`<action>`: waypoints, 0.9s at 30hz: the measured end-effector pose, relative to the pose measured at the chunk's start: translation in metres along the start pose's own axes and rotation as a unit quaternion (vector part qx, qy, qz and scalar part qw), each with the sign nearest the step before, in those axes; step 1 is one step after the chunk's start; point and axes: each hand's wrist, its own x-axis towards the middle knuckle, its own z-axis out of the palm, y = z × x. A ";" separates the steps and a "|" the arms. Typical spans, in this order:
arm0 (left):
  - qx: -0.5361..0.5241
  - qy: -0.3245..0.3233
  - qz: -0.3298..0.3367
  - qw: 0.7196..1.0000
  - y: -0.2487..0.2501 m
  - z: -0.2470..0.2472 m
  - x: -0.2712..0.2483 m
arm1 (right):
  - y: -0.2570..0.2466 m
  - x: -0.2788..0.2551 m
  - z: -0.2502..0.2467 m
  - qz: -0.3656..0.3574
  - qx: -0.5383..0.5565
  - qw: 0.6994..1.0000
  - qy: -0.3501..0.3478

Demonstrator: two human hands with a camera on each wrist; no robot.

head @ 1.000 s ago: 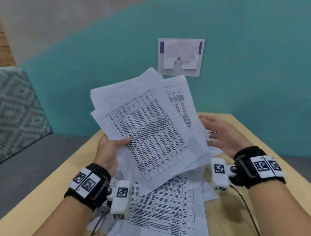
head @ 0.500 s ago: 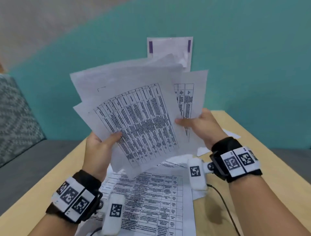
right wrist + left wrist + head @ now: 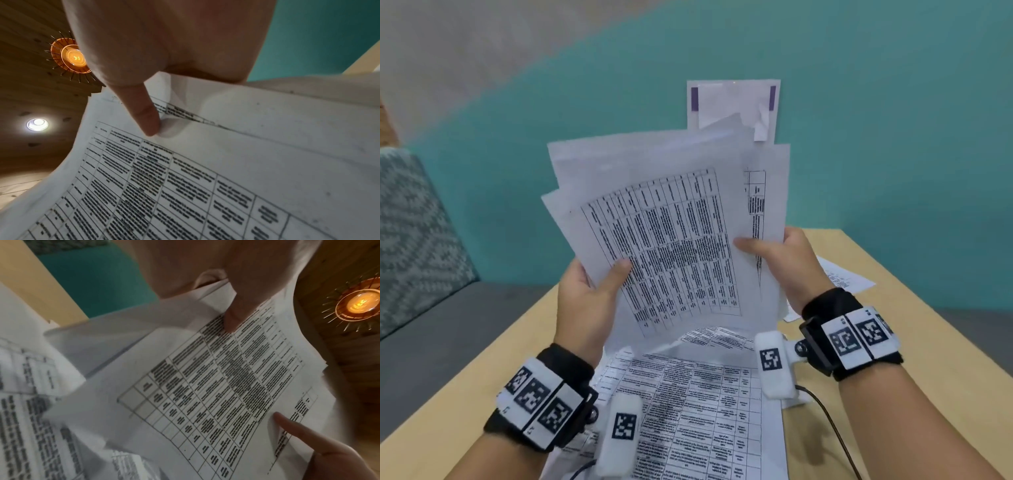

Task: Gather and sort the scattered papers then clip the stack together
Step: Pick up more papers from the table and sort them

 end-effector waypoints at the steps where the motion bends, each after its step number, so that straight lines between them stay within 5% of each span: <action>1: -0.005 0.000 0.000 1.000 0.001 -0.001 0.001 | 0.001 0.000 0.000 0.003 -0.005 1.000 -0.005; 7: 0.051 -0.037 -0.079 0.995 -0.007 -0.003 0.002 | 0.028 -0.001 0.002 0.069 -0.077 0.992 -0.075; 13: -0.003 0.043 -0.076 0.996 -0.002 -0.012 0.013 | 0.026 0.001 -0.008 0.057 -0.077 0.994 -0.056; 18: -0.089 0.111 -0.167 0.976 -0.010 -0.021 0.025 | 0.032 0.001 -0.018 0.073 0.046 0.994 -0.060; 23: -0.180 0.068 -0.265 0.945 -0.019 -0.023 0.019 | 0.042 -0.008 0.022 0.162 0.186 0.957 -0.155; 27: -0.214 0.030 -0.251 0.943 -0.023 -0.013 0.010 | 0.049 -0.014 0.056 0.147 0.198 0.965 -0.092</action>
